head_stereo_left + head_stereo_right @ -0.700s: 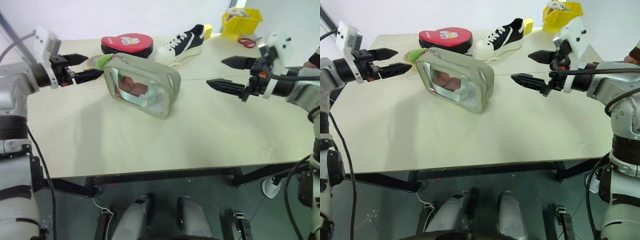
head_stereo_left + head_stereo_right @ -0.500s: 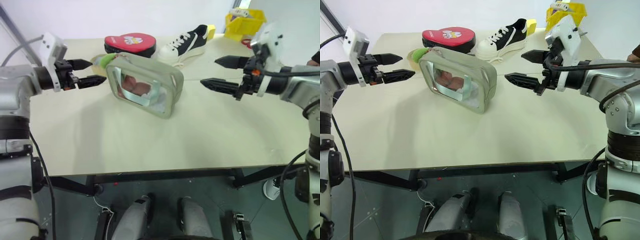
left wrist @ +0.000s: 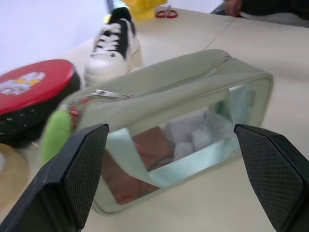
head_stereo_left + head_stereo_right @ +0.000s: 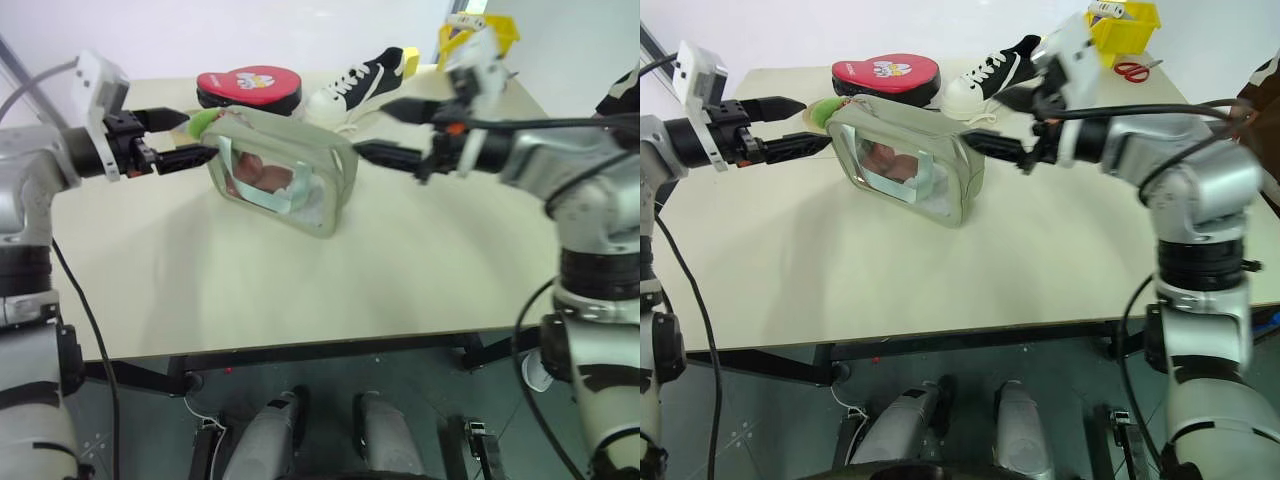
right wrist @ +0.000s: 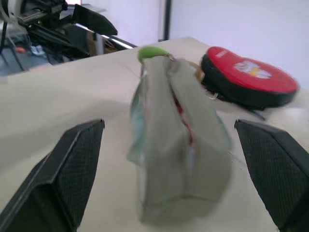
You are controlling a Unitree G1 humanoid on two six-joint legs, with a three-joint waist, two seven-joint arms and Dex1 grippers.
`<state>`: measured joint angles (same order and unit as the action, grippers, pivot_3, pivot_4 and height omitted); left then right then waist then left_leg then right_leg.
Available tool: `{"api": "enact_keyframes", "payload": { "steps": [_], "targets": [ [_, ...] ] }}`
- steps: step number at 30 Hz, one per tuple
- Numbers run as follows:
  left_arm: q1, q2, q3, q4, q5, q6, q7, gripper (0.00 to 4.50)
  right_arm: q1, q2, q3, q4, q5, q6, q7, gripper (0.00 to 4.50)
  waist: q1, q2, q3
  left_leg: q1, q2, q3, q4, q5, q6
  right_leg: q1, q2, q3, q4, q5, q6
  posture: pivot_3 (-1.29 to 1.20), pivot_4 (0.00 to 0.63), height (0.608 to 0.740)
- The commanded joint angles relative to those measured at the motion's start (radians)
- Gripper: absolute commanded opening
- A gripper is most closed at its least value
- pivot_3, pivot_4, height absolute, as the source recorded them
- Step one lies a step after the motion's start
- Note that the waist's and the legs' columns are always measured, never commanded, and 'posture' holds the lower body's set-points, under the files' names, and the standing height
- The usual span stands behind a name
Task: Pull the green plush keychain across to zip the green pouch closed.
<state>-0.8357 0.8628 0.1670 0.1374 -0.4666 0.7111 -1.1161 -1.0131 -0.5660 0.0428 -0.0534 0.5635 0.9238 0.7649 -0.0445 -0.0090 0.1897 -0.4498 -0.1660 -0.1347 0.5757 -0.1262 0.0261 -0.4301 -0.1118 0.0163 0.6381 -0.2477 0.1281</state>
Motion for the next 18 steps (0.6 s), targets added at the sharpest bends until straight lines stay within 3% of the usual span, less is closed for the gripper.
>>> {"api": "enact_keyframes", "payload": {
  "steps": [1,7,13,16,18],
  "targets": [
    [0.004,0.038,0.092,-0.166,-0.114,0.099,0.022,4.43,-0.122,0.062,0.078,0.064,-0.067,-0.083,0.025,4.5,-0.001,0.0,0.0,0.0,0.0,0.0,0.0,0.0,0.0,0.0,0.0,0.0,0.0,0.0,0.0,0.0,0.15,0.74],
    [0.129,0.072,0.185,-0.311,-0.183,0.176,0.099,4.43,-0.202,0.197,0.259,0.336,-0.25,-0.307,0.114,4.5,-0.003,0.0,0.0,0.007,0.001,0.0,-0.002,0.0,-0.001,0.002,0.002,0.0,0.003,0.0,0.0,0.0,0.15,0.74],
    [0.225,0.079,0.22,-0.394,-0.215,0.193,0.163,4.43,-0.208,0.237,0.344,0.529,-0.401,-0.496,0.182,4.5,0.003,-0.001,0.0,0.007,0.001,-0.001,0.0,0.002,-0.004,-0.001,0.006,0.001,0.007,0.001,-0.001,0.0,0.15,0.74],
    [0.239,0.065,0.228,-0.419,-0.24,0.202,0.196,4.5,-0.205,0.236,0.359,0.588,-0.459,-0.593,0.22,3.7,0.002,-0.001,0.0,0.008,0.001,-0.001,0.0,0.003,-0.005,-0.001,0.007,0.001,0.008,0.001,-0.002,0.0,0.15,0.74],
    [0.242,0.056,0.224,-0.428,-0.253,0.199,0.216,4.5,-0.204,0.227,0.356,0.611,-0.49,-0.646,0.235,2.72,0.002,-0.001,0.0,0.008,0.003,-0.001,0.0,0.003,-0.006,-0.001,0.008,0.001,0.009,0.001,-0.002,0.0,0.15,0.74]
  ]
}}
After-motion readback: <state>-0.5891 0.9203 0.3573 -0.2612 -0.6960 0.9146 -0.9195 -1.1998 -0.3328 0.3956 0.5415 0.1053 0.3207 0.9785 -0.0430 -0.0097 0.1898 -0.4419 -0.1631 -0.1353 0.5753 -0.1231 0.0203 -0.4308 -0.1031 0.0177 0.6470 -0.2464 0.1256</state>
